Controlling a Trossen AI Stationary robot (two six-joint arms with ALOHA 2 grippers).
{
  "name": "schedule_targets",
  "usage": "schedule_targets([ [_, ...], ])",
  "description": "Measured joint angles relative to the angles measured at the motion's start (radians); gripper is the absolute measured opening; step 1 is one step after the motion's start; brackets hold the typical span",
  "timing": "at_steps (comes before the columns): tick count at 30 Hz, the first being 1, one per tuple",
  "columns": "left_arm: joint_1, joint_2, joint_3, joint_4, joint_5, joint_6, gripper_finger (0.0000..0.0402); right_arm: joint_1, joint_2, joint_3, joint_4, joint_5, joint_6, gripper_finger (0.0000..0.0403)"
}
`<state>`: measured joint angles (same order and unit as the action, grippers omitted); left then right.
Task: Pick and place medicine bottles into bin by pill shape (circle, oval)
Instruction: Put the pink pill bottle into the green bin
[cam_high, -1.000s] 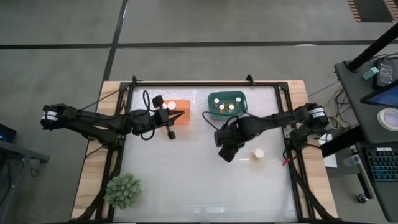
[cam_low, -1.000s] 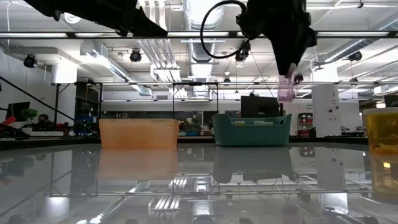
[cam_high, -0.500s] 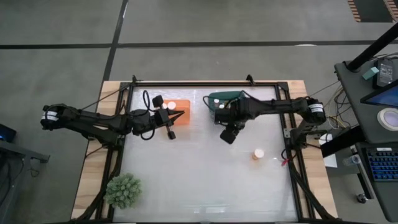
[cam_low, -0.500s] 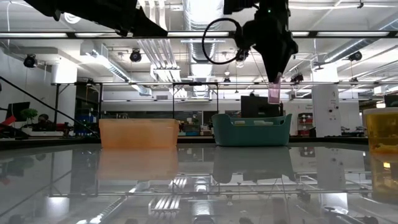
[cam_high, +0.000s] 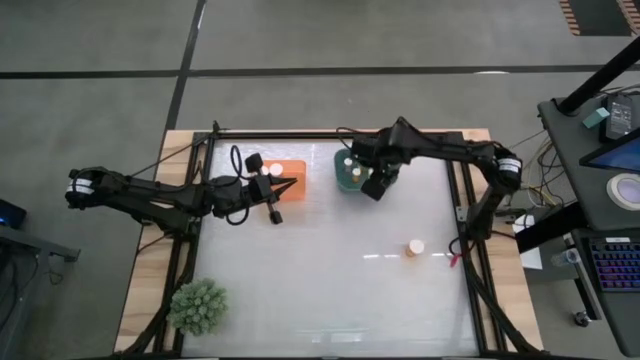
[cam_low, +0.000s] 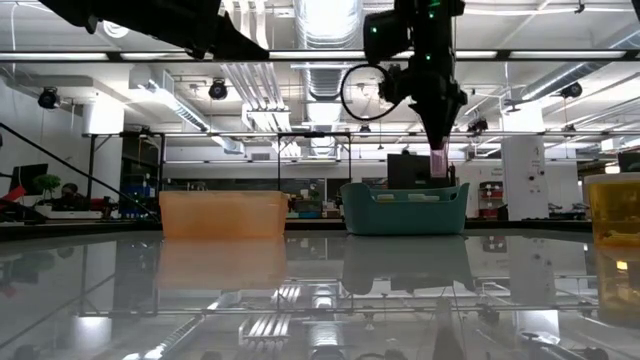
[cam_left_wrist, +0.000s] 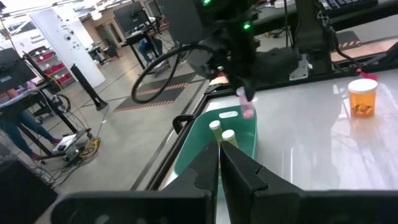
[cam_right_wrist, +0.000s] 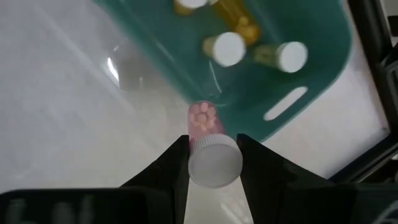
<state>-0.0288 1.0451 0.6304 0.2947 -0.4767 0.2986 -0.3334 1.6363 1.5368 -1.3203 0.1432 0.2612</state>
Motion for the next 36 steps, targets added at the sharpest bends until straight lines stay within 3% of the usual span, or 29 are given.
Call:
schedule_targets([
  [11,0.000,0.000,0.000,0.001,0.000,0.005,0.0000,-0.098,0.000,-0.049,0.081,-0.002,-0.098,0.0111],
  [36,0.000,0.000,0.000,0.001,0.000,0.005,0.0000,-0.119,0.002,-0.234,0.306,-0.003,-0.144,0.0112],
])
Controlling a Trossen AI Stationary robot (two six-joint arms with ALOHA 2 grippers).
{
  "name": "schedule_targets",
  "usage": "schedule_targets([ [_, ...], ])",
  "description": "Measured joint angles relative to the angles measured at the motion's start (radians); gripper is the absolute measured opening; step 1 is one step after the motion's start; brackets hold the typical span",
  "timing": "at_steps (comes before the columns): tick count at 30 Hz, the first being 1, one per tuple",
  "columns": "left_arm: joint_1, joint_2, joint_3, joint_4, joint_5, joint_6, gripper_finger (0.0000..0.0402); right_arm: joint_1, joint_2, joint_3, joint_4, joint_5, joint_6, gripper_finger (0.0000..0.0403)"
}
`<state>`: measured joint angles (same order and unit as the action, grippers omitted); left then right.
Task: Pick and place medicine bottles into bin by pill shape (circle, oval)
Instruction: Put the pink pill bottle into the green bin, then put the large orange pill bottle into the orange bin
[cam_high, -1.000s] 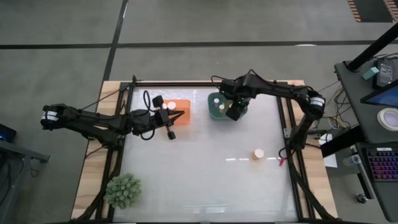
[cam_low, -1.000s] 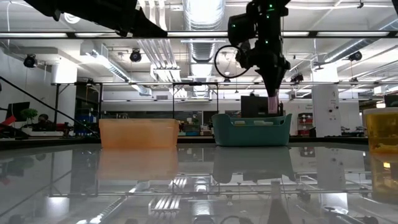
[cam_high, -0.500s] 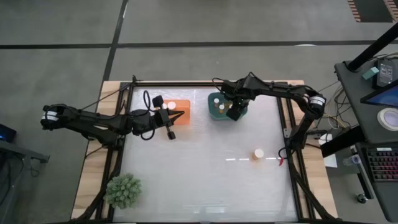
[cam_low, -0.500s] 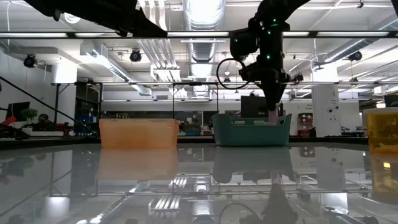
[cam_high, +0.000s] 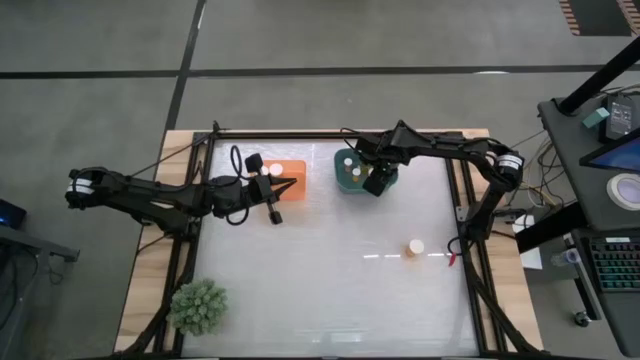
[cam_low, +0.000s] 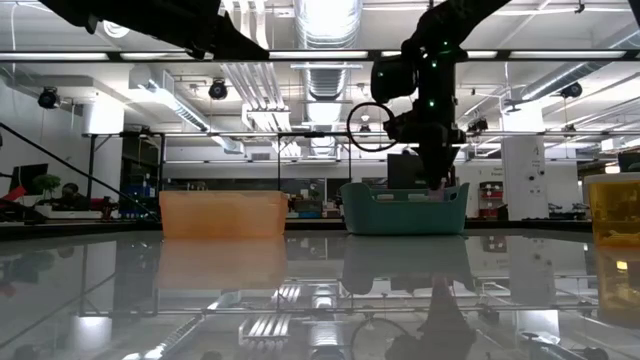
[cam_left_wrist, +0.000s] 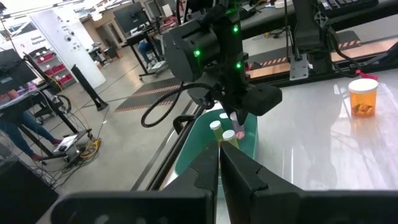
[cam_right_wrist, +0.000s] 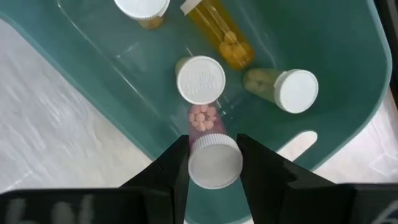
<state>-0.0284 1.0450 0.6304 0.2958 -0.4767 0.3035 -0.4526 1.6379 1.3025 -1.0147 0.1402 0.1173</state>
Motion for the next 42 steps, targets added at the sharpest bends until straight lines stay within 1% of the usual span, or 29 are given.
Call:
schedule_targets([
  [7,0.000,0.000,0.000,0.000,0.000,0.000,0.0000,0.000,0.000,-0.001,0.011,0.000,0.017,0.0117],
  [15,0.000,0.000,0.000,0.000,0.000,0.000,0.0000,0.000,0.000,-0.001,0.013,0.000,0.028,0.0165],
  [19,0.000,0.000,0.000,0.000,0.000,0.000,0.0000,0.000,0.000,-0.001,0.014,0.000,0.028,0.0178],
  [24,0.000,0.000,0.000,0.000,0.000,0.000,0.0000,0.000,0.000,0.001,0.007,0.000,0.028,0.0180],
  [32,0.000,0.000,0.000,0.000,0.000,0.000,0.0000,0.015,-0.021,0.051,-0.062,0.000,0.062,0.0180],
  [37,0.000,0.000,0.000,0.000,0.000,0.000,0.0000,0.068,-0.085,0.050,-0.064,0.000,0.099,0.0177],
  [42,0.000,0.000,0.000,0.000,0.000,-0.002,0.0000,0.163,-0.160,0.050,-0.064,-0.001,0.163,0.0169],
])
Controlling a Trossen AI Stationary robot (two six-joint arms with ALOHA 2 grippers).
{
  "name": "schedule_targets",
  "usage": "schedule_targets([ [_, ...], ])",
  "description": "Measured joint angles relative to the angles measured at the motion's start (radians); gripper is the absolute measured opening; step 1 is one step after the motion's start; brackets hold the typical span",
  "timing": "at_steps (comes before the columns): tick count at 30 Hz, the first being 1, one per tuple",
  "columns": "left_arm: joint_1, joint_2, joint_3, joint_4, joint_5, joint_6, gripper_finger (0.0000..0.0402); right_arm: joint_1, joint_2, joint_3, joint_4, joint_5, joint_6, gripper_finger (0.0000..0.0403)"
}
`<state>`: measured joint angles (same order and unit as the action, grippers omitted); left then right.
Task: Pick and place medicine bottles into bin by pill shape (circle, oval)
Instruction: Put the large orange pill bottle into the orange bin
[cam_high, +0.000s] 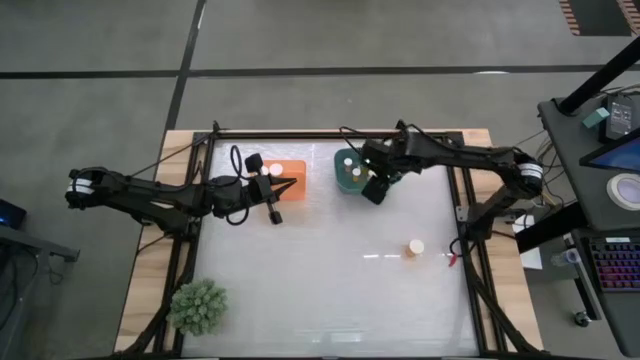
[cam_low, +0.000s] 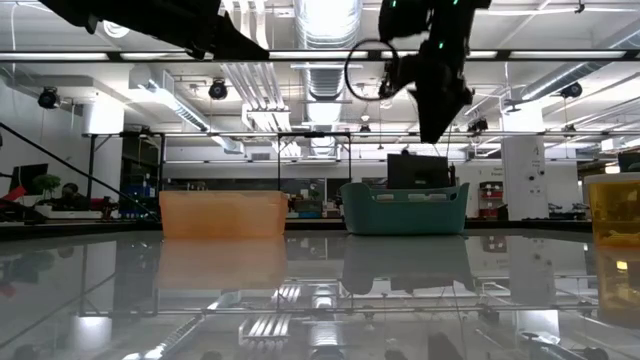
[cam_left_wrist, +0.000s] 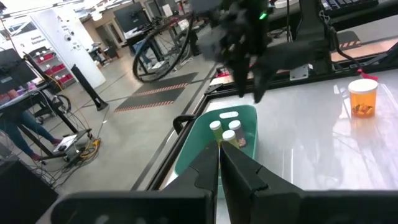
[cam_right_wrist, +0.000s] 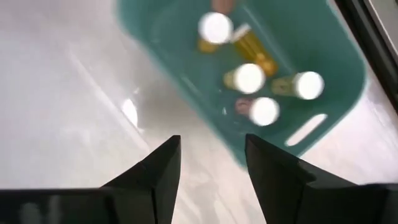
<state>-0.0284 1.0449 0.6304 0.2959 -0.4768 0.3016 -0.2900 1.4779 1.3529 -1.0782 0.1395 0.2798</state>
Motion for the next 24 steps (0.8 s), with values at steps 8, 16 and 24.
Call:
schedule_targets([
  [8,0.000,0.000,0.000,0.000,0.000,-0.001,0.0000,0.184,-0.094,-0.009,-0.005,0.000,0.153,0.0152],
  [16,0.000,0.000,0.000,0.000,0.000,-0.003,0.0000,0.347,-0.136,-0.041,-0.121,-0.043,0.346,0.0128],
  [24,0.000,0.000,0.000,0.000,0.000,-0.006,0.0000,0.492,-0.143,-0.089,-0.311,-0.069,0.523,0.0097],
])
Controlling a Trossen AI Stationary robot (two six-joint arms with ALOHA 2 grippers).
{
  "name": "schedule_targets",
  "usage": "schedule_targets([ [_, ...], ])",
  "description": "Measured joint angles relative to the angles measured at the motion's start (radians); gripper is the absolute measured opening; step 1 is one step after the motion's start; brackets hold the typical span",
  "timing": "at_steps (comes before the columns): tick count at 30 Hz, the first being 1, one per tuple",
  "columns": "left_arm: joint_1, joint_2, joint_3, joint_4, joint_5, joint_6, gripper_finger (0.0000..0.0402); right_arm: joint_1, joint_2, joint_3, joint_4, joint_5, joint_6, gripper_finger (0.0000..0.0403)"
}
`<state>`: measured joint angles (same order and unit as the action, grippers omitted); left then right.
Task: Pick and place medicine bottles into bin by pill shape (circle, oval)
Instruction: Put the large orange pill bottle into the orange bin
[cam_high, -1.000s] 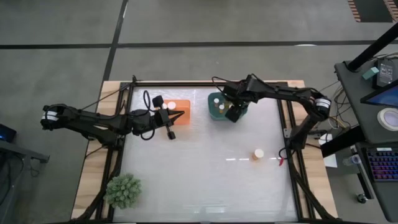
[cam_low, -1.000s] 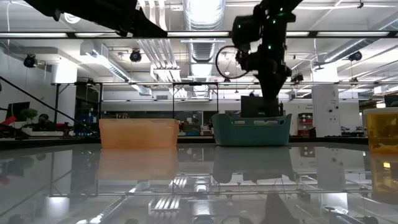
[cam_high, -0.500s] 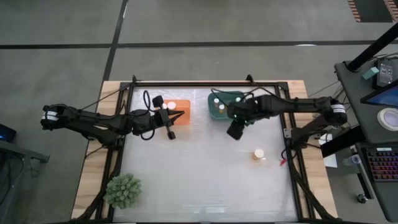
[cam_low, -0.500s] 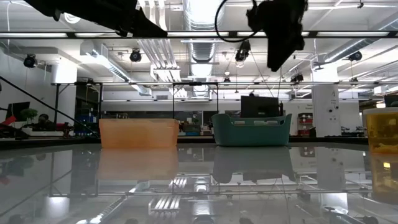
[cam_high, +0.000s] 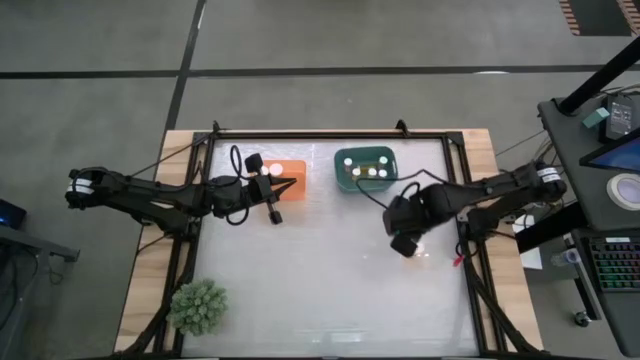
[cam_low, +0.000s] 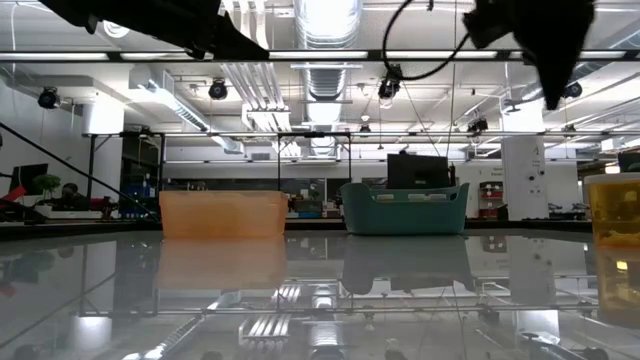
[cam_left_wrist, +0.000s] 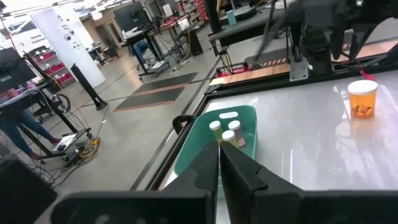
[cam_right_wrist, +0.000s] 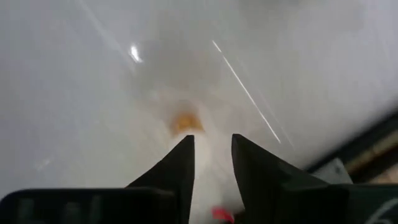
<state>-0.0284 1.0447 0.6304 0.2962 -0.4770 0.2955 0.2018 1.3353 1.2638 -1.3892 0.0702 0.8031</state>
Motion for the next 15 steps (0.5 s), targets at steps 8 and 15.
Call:
schedule_targets([
  [8,0.000,0.000,0.000,0.000,0.000,0.000,0.0000,0.087,-0.019,-0.145,-0.018,-0.018,0.134,0.0051],
  [15,0.000,0.000,0.000,0.000,0.000,0.000,0.0000,0.125,-0.059,-0.288,-0.005,-0.104,0.204,0.0022],
])
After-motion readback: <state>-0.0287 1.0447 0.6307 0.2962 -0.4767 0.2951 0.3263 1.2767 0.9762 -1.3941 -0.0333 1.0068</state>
